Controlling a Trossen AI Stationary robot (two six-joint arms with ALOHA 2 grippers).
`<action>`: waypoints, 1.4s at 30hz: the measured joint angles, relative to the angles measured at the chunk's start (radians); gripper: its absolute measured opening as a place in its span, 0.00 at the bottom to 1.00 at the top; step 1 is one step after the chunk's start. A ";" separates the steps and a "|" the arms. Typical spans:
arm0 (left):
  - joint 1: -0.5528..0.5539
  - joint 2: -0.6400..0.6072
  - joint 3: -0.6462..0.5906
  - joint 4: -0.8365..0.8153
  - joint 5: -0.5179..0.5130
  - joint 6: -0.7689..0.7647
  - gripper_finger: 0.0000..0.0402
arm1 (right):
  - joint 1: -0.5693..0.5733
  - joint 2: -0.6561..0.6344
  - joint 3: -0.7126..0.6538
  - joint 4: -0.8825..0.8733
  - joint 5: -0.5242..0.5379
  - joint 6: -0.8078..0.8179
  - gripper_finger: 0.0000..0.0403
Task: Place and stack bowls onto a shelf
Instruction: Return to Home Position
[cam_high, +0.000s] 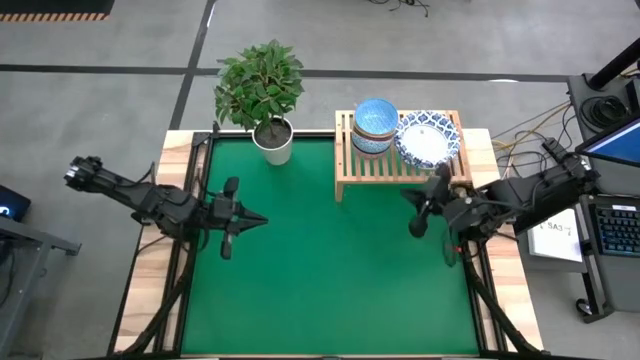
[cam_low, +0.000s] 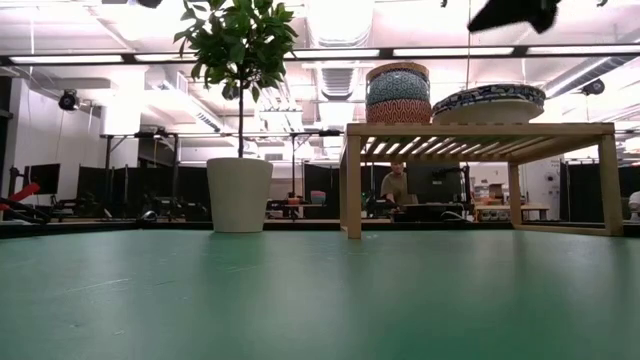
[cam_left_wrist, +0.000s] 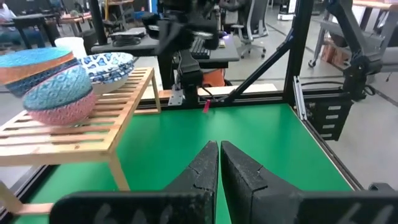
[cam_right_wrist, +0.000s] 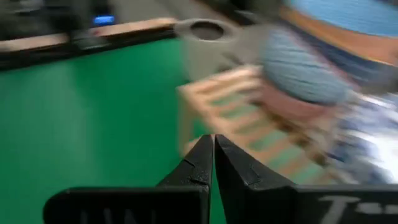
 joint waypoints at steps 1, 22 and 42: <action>0.000 -0.026 -0.022 0.000 0.000 0.001 0.00 | 0.002 0.000 -0.009 0.050 -0.049 -0.057 0.02; 0.002 -0.446 -0.328 0.062 -0.087 0.001 0.00 | -0.102 -0.304 -0.398 0.662 -0.505 -0.476 0.02; 0.002 -0.796 -0.506 0.041 -0.107 -0.002 0.00 | -0.114 -0.775 -0.673 0.674 -0.543 -0.486 0.02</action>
